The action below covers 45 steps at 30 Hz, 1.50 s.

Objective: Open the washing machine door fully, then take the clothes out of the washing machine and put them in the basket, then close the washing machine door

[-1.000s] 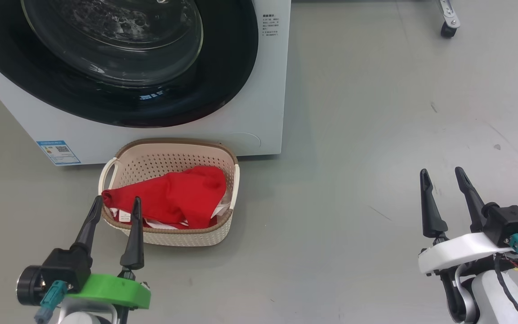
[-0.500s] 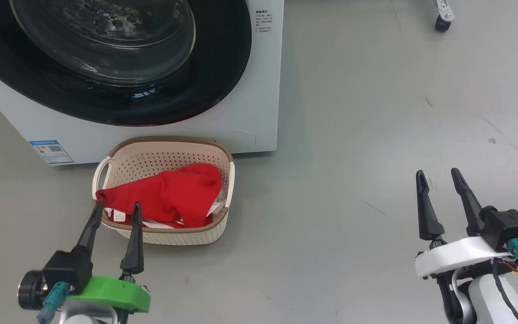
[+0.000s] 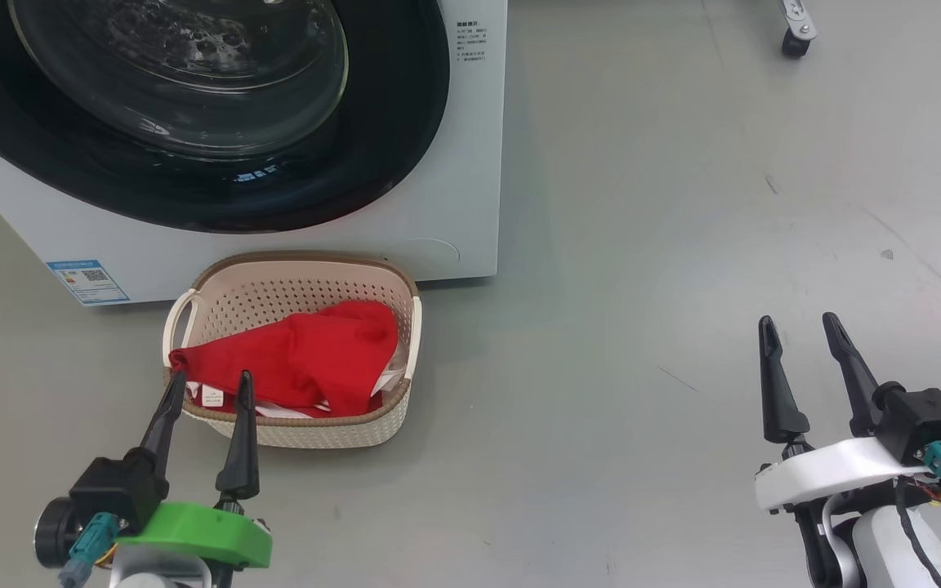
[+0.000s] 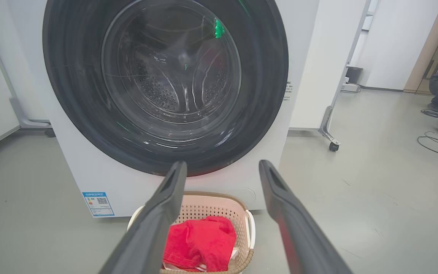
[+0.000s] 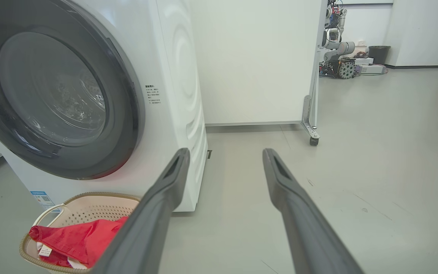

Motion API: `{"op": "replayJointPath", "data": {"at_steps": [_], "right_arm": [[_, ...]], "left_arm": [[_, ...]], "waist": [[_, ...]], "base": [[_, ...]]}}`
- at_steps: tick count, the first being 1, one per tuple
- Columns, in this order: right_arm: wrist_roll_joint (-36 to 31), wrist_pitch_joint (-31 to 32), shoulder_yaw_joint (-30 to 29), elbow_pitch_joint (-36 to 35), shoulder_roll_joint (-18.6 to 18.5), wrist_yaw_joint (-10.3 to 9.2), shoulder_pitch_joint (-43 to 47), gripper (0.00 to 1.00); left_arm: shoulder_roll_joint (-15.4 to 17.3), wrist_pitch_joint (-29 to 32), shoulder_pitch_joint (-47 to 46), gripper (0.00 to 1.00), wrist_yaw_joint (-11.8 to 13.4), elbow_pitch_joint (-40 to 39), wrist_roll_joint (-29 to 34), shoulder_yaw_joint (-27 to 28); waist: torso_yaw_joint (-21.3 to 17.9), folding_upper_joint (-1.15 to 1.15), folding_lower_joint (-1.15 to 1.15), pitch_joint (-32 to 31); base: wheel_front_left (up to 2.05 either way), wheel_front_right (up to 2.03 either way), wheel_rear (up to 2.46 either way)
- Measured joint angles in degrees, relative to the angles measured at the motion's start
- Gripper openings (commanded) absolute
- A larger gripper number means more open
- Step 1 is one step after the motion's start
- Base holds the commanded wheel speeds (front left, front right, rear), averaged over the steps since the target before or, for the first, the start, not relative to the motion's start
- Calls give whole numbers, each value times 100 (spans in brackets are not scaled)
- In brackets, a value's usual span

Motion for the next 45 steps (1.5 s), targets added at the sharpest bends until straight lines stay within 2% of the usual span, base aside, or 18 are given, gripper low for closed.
{"op": "replayJointPath", "data": {"at_steps": [31, 45], "right_arm": [[-38, 0, -162, -53, 99, 149, 102, 100], [-80, 0, -198, -52, 148, 153, 104, 100]], "left_arm": [[-1, 1, 0, 100, -44, 56, -104, 79], [-1, 1, 0, 100, -44, 56, -120, 86]], "waist": [[17, 0, 0, -26], [23, 0, 0, -24]], "base": [[0, 0, 0], [0, 0, 0]]}}
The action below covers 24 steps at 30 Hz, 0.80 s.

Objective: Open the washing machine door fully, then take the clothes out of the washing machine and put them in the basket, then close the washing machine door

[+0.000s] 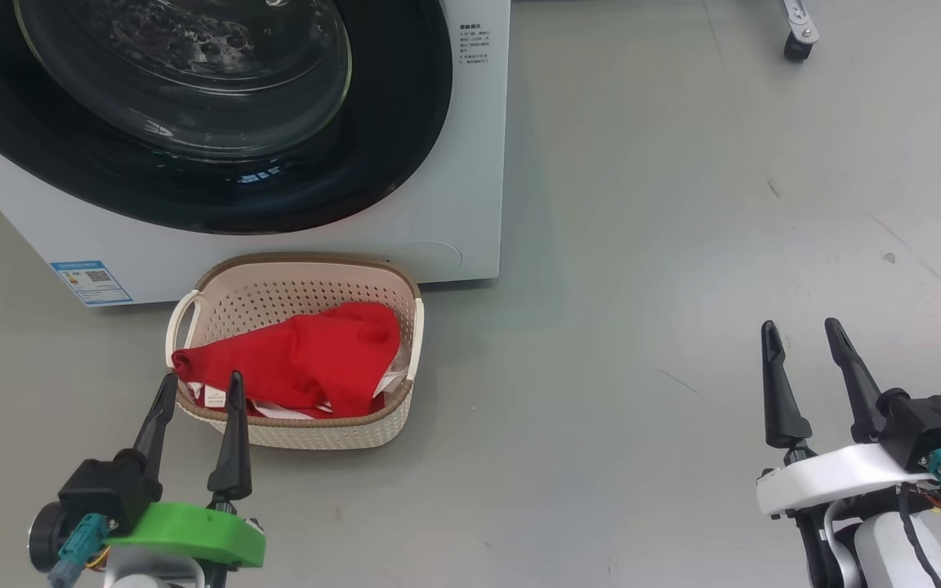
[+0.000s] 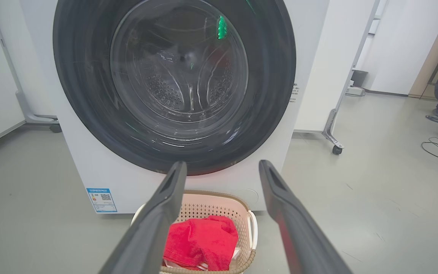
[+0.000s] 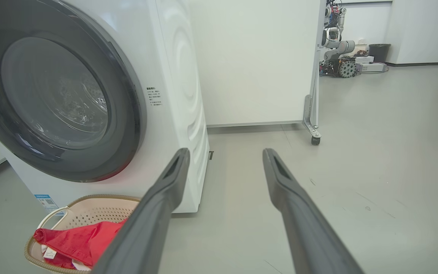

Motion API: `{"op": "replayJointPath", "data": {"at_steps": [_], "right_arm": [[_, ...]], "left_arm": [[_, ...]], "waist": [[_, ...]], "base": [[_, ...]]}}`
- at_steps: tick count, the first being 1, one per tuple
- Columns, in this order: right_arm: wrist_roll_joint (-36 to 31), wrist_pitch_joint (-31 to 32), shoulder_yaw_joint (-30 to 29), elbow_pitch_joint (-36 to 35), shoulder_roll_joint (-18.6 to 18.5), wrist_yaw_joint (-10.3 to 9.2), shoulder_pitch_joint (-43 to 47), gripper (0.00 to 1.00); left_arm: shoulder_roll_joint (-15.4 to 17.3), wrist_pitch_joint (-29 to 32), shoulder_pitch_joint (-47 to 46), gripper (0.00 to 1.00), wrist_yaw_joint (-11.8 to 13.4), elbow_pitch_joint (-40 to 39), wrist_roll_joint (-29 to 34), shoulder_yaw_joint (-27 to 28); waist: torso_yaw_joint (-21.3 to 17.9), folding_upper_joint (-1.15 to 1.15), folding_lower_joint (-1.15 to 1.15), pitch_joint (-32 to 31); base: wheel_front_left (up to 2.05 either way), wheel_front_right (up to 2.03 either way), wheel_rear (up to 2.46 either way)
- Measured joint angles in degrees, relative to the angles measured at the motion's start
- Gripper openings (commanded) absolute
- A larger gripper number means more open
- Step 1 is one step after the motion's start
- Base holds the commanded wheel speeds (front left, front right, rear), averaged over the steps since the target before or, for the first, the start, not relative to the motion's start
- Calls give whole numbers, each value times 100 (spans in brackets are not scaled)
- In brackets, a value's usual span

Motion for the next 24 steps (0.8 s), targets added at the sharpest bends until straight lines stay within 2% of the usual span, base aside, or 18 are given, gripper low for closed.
{"op": "replayJointPath", "data": {"at_steps": [19, 20, 24], "right_arm": [[-98, 0, -24, 18, 55, 101, 5, 100], [-98, 0, -25, 19, 60, 101, 7, 0], [-96, 3, -3, 232, 130, 99, 81, 0]], "left_arm": [[-1, 0, 4, 100, 0, 4, -42, 9], [-1, 0, 9, 0, 0, 4, -52, 10], [-49, 0, 83, 0, 0, 223, -56, -37]], "waist": [[-5, 0, 0, -82], [-5, 0, 0, -86], [-5, 0, 0, -90]], "base": [[0, 0, 0], [0, 0, 0], [0, 0, 0]]}}
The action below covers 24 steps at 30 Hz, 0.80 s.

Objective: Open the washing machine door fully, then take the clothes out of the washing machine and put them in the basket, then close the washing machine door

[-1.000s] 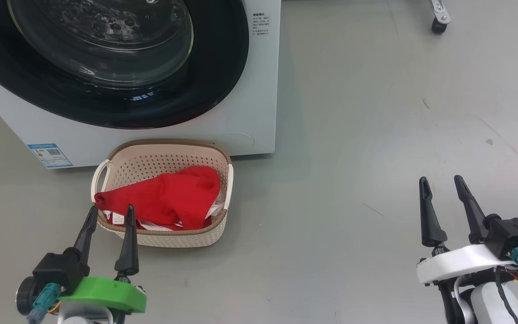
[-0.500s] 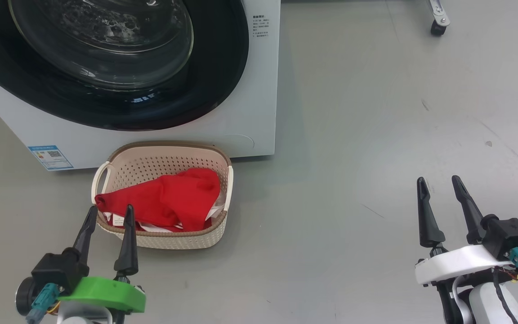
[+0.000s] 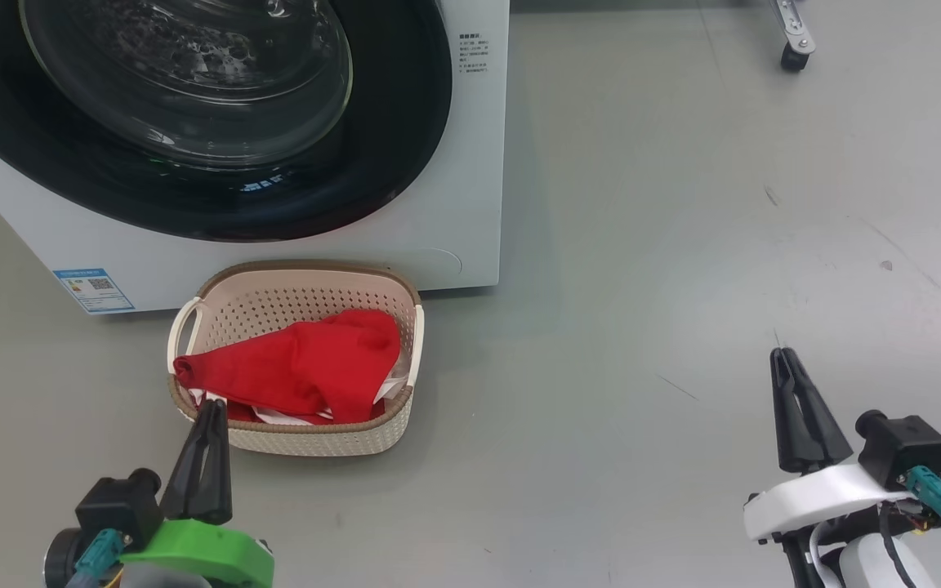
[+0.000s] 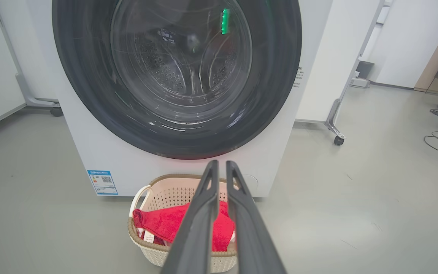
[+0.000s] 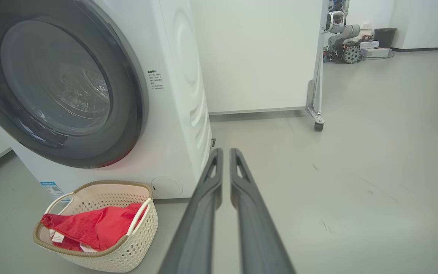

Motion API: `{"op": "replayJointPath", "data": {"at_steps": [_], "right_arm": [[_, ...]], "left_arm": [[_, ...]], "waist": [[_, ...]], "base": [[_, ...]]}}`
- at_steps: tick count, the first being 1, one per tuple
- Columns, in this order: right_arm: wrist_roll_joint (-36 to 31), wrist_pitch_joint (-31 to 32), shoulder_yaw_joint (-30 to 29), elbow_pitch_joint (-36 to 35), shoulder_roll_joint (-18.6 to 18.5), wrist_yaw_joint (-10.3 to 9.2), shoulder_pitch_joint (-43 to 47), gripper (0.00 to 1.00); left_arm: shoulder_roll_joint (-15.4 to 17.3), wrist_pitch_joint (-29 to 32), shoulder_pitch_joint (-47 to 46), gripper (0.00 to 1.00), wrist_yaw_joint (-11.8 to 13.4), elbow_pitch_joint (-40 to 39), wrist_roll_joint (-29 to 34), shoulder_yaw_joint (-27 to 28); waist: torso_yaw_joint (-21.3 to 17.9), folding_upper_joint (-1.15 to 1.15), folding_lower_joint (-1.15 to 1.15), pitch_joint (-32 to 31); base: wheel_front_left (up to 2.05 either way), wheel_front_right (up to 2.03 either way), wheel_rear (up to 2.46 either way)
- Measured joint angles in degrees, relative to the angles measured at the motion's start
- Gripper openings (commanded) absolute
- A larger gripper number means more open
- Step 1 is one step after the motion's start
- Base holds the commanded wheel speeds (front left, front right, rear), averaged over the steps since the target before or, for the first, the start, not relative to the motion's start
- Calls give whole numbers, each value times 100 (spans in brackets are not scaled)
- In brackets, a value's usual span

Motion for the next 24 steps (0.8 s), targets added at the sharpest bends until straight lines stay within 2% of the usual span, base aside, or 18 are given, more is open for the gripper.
{"op": "replayJointPath", "data": {"at_steps": [7, 24], "right_arm": [[205, 34, -8, 107, 47, 3, 108, 0], [1593, 391, -222, 142, 88, 103, 105, 0]], "left_arm": [[-42, 59, 87, 0, 0, 102, -236, 4], [-41, 448, 81, 0, -10, 162, -1530, 177]], "waist": [[3, 0, 0, -18], [33, 0, 0, -103]], "base": [[0, 0, 0], [0, 0, 0]]}}
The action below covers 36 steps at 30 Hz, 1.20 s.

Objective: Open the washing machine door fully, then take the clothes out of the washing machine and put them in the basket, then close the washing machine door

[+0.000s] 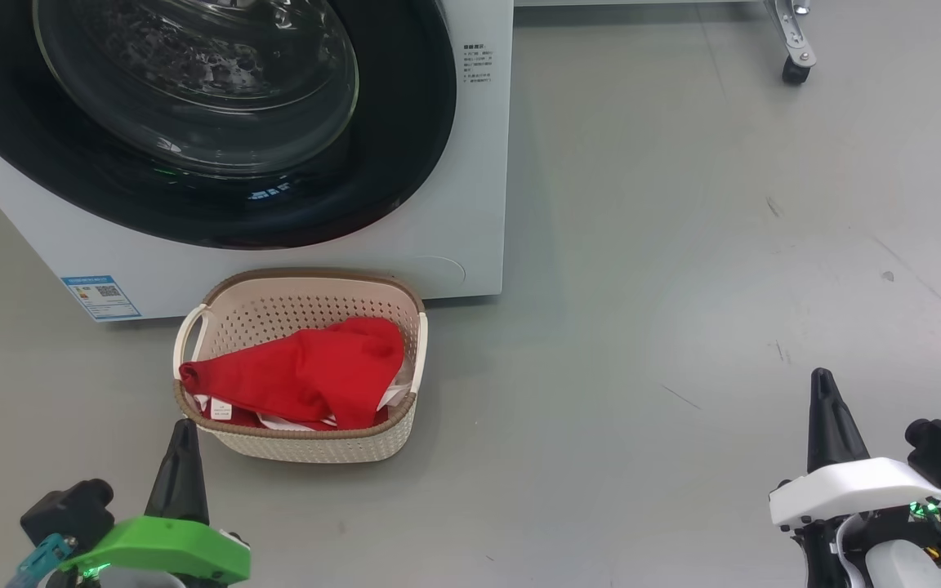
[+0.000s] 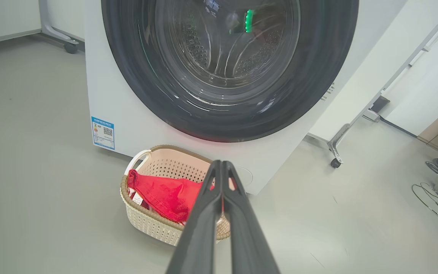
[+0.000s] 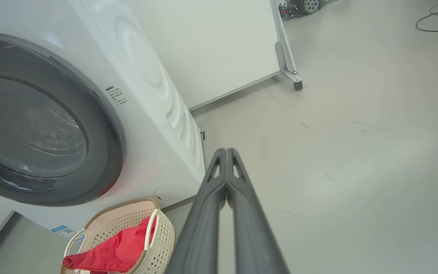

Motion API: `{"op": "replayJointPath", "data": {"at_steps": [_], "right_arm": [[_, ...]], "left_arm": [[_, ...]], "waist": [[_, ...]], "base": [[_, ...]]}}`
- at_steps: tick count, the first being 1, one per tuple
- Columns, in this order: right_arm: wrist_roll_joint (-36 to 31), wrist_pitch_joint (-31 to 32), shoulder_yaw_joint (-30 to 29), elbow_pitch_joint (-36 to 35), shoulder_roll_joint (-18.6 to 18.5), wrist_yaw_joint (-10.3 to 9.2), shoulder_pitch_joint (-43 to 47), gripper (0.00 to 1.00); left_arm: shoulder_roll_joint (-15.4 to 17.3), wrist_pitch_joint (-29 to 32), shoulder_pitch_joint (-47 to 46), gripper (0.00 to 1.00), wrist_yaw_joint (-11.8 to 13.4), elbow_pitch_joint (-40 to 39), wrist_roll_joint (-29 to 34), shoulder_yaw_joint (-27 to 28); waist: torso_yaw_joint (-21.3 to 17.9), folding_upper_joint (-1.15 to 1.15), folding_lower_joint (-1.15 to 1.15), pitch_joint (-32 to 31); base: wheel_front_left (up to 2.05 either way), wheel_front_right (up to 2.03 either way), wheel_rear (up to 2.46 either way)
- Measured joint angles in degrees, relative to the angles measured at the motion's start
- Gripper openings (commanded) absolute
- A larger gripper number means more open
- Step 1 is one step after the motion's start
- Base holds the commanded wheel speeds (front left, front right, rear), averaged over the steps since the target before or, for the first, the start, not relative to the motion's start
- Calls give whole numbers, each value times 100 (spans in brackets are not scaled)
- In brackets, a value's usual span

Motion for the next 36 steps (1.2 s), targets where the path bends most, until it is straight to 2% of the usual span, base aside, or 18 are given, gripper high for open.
{"op": "replayJointPath", "data": {"at_steps": [36], "right_arm": [[2636, 726, -490, 191, 49, 210, -112, 0]], "left_arm": [[1, 767, -64, 0, -99, 31, -2461, 377]], "waist": [[54, 0, 0, -160]], "base": [[0, 0, 0]]}}
